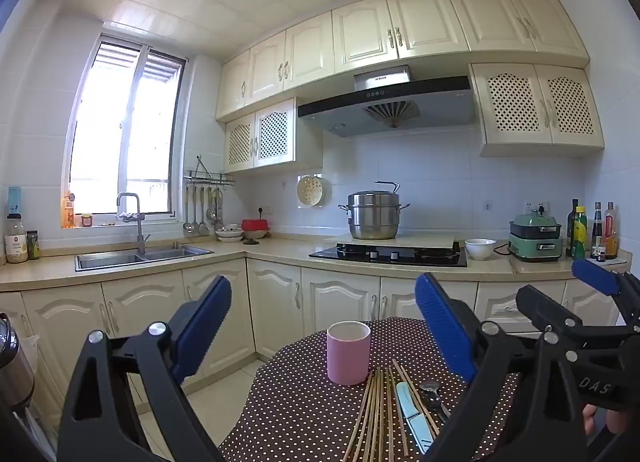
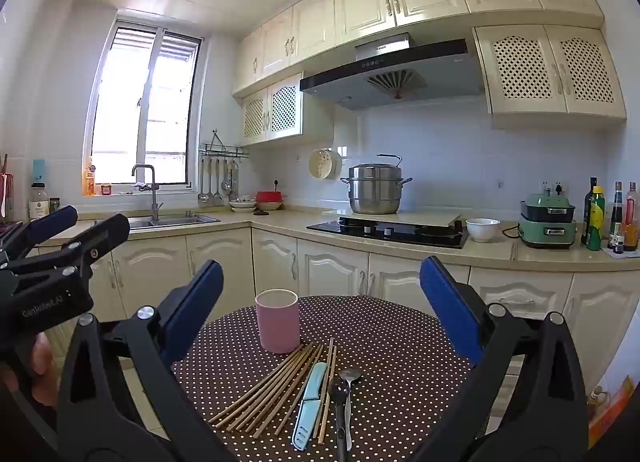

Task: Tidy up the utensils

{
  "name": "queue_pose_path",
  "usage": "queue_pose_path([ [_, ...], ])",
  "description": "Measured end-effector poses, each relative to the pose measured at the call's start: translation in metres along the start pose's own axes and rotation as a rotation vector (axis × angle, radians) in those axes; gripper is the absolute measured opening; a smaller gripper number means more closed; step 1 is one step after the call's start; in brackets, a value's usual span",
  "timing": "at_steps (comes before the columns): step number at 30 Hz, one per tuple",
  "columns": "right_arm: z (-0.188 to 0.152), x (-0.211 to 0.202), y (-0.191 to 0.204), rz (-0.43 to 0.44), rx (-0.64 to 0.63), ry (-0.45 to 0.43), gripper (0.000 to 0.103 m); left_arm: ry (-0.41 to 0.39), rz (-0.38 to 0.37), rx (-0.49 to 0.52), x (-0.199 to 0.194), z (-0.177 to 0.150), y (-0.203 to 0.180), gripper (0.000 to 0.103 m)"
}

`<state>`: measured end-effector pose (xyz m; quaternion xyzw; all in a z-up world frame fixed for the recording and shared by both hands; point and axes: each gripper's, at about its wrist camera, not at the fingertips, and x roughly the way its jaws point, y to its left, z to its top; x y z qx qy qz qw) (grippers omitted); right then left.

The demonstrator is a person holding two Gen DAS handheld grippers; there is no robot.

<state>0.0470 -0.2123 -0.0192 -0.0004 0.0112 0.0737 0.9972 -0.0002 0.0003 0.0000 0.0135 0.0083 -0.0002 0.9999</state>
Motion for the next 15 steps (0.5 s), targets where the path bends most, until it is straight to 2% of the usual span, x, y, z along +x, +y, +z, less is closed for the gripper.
queue_pose_path([
  [15,-0.0013,-0.0005,0.0018,0.003,-0.005,-0.006,0.097,0.007,0.003,-0.005,0.0018,-0.0069,-0.0061,0.092],
])
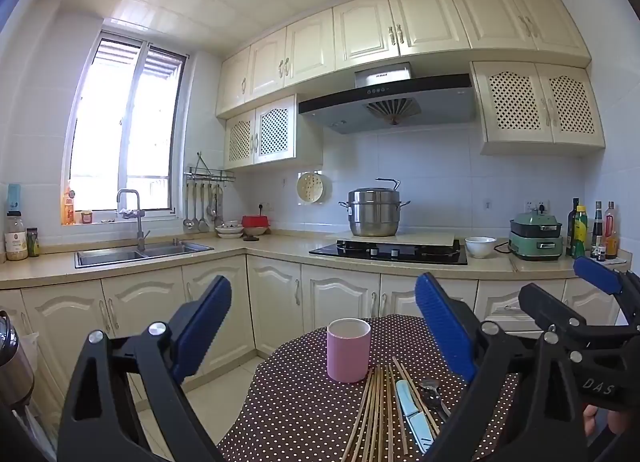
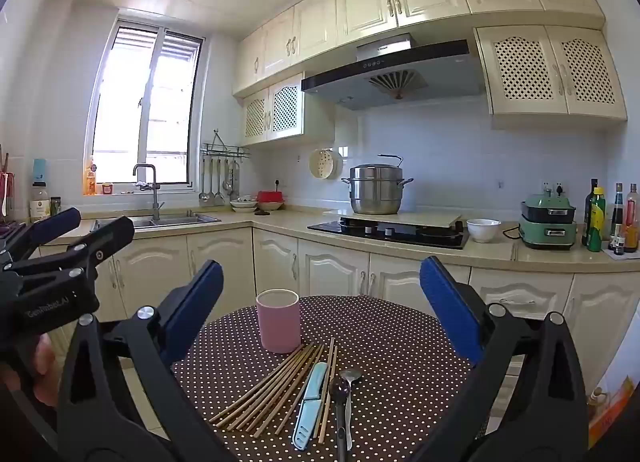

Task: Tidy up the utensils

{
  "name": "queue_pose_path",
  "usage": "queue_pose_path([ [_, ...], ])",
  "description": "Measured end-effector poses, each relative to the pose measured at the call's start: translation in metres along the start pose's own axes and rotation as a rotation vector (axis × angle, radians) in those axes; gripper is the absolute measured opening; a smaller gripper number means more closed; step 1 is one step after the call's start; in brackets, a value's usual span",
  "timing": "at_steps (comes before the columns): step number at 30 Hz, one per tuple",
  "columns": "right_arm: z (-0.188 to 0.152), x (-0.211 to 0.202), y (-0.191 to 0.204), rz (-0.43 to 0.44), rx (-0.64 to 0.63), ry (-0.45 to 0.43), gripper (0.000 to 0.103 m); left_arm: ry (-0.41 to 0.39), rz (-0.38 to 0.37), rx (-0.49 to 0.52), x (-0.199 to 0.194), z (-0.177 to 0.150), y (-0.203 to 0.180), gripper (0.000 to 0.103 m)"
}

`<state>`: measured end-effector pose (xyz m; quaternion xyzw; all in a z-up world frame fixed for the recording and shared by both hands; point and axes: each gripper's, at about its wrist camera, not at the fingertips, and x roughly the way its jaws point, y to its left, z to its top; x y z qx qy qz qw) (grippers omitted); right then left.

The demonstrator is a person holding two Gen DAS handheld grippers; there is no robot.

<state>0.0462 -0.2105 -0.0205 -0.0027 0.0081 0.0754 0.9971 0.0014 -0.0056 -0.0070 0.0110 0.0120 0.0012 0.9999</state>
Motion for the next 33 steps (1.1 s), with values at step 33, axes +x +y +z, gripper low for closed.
queue_pose_path([
  [33,0.0004,0.0043,0.0055,0.001,-0.01,0.022,0.097,0.016,-0.006,0.007,0.0043,-0.0002,0.004,0.092],
])
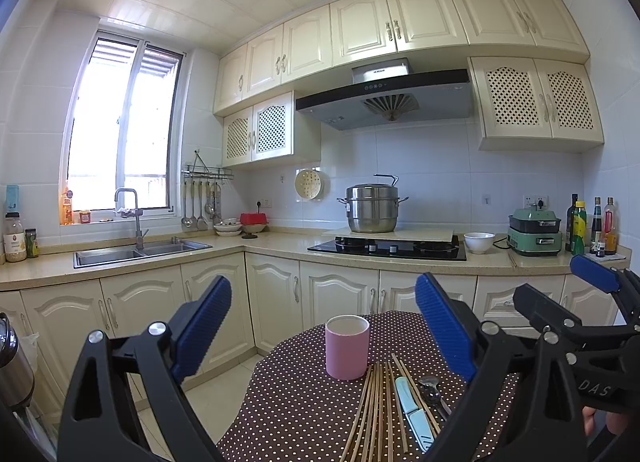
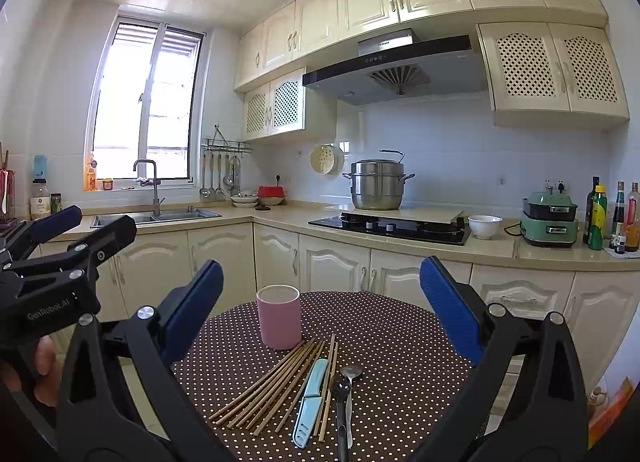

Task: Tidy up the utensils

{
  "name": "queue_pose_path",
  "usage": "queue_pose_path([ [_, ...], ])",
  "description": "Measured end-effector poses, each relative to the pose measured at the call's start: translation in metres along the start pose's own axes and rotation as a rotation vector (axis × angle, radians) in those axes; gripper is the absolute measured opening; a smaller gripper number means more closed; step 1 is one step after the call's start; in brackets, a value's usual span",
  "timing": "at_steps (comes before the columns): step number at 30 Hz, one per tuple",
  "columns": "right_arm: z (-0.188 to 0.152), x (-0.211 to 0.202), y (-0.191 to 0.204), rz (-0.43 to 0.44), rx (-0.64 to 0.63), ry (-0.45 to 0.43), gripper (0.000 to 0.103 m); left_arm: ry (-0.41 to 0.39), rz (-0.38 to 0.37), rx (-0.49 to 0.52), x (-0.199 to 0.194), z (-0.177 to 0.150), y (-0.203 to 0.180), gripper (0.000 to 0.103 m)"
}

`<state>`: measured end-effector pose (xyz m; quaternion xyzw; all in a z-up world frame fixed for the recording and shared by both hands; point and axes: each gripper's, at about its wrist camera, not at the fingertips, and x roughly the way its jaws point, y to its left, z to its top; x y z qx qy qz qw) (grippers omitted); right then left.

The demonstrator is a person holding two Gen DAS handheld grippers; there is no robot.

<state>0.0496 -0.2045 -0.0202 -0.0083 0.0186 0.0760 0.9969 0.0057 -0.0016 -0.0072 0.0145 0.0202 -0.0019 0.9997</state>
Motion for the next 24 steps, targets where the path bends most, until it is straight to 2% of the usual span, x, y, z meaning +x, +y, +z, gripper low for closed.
queue_pose_path([
  [24,-0.006,-0.0012,-0.0032,-0.011,0.011,0.009,0.097,0.015,-0.003,0.009,0.0025,-0.0031,-0.0063,0.092],
])
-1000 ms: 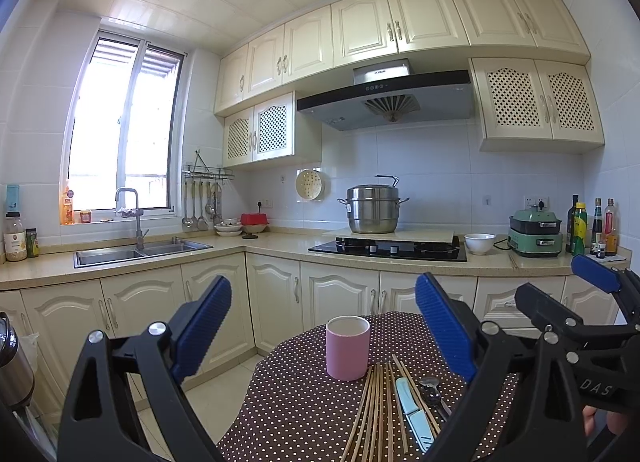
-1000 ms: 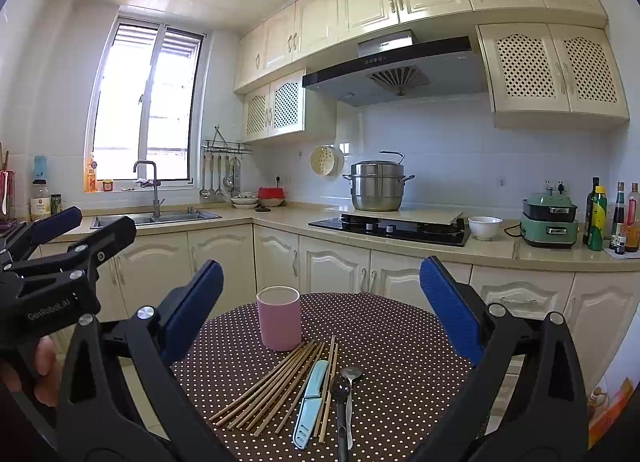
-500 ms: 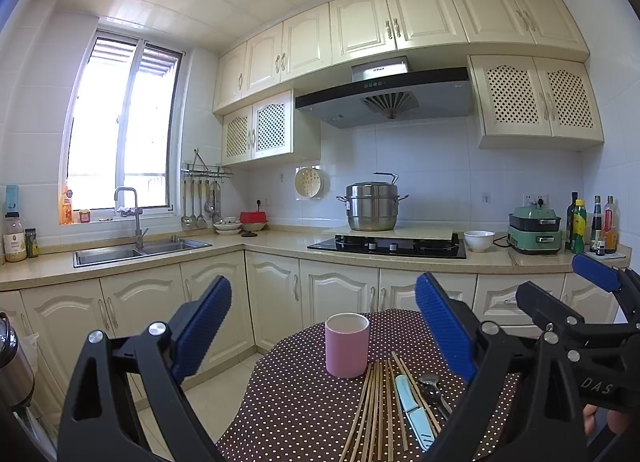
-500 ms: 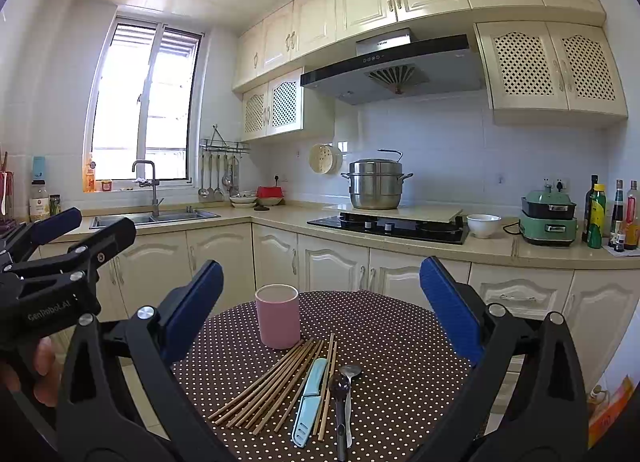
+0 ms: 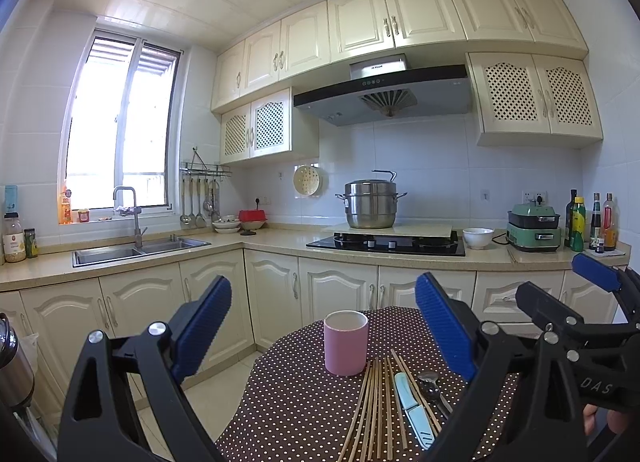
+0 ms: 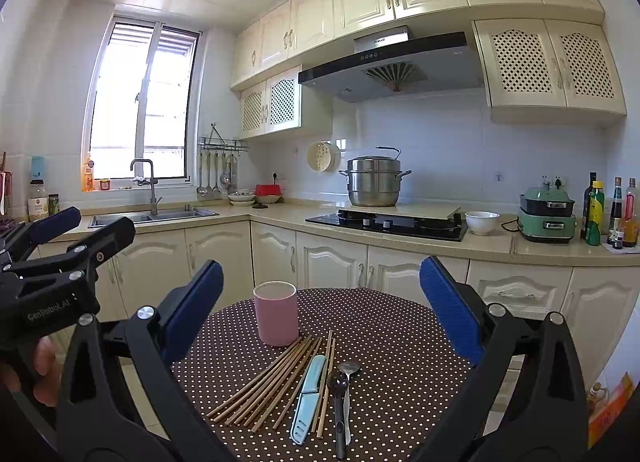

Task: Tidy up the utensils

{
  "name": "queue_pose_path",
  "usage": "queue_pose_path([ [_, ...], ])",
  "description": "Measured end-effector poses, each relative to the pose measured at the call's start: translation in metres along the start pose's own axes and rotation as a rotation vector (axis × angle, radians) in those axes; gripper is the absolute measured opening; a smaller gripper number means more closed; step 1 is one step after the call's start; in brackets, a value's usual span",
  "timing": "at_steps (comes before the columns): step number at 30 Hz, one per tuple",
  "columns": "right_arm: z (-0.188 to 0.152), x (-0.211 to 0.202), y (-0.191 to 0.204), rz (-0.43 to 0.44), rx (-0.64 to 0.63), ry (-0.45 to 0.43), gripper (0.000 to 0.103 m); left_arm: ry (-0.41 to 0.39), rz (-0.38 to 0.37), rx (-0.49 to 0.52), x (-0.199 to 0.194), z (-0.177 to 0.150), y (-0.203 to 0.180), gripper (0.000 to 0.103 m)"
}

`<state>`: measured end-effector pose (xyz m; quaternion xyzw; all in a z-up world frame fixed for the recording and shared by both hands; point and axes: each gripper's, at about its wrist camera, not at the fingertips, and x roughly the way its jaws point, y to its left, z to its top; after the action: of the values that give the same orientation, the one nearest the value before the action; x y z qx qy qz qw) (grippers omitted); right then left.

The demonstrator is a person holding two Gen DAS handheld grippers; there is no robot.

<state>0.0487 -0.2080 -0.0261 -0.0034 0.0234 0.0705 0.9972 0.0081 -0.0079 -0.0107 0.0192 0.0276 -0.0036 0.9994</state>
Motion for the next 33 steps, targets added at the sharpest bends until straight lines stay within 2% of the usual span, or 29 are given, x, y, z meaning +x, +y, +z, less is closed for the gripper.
queue_pose_path([
  [15,-0.01,0.015,-0.009,-0.017,0.018,0.065,0.097,0.087,-0.016,0.033,0.018,-0.01,-0.011,0.092],
  [21,-0.025,0.035,-0.02,-0.01,0.06,0.132,0.097,0.134,-0.024,0.039,0.035,-0.018,-0.014,0.092],
  [25,-0.036,0.053,-0.029,0.019,0.11,0.206,0.097,0.175,-0.034,0.047,0.049,-0.025,-0.018,0.092],
  [33,-0.055,0.088,-0.05,0.017,0.152,0.321,0.097,0.294,-0.064,0.062,0.09,-0.044,-0.022,0.092],
])
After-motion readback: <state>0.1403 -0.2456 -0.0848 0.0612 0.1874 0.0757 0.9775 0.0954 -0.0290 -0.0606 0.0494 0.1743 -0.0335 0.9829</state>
